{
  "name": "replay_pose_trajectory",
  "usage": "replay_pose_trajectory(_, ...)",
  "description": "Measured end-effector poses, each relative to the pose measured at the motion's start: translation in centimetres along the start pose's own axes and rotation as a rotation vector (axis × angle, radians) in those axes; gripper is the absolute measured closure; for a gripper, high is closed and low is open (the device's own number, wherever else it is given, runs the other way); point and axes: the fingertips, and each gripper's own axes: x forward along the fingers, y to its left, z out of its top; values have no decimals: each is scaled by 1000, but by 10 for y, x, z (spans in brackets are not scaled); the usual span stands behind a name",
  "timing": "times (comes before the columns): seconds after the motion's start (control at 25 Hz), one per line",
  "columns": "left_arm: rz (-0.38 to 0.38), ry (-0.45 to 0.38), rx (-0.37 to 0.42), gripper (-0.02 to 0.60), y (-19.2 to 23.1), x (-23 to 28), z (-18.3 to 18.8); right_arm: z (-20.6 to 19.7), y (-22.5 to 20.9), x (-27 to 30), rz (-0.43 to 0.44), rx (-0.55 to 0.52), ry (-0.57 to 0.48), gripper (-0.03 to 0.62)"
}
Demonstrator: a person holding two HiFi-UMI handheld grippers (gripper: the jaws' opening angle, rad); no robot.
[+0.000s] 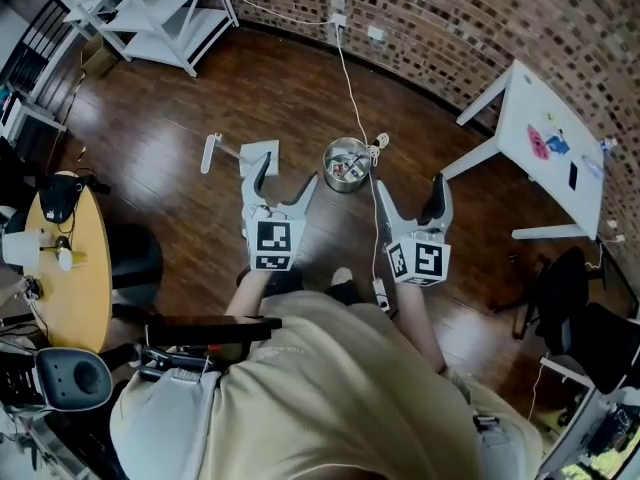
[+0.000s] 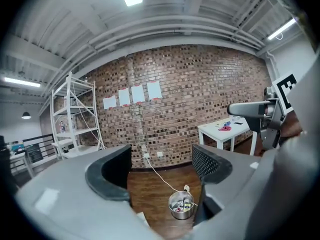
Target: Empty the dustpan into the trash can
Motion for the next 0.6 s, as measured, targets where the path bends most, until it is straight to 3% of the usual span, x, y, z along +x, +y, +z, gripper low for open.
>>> replay_pose_trajectory(0.28, -36, -45, -7, 207, 4, -20, 10, 15, -1, -14, -60, -22, -27, 79)
replay_pose_trajectory(0.6, -33, -64, -2, 207, 20, -30, 4, 11, 36, -5, -22, -34, -4, 79)
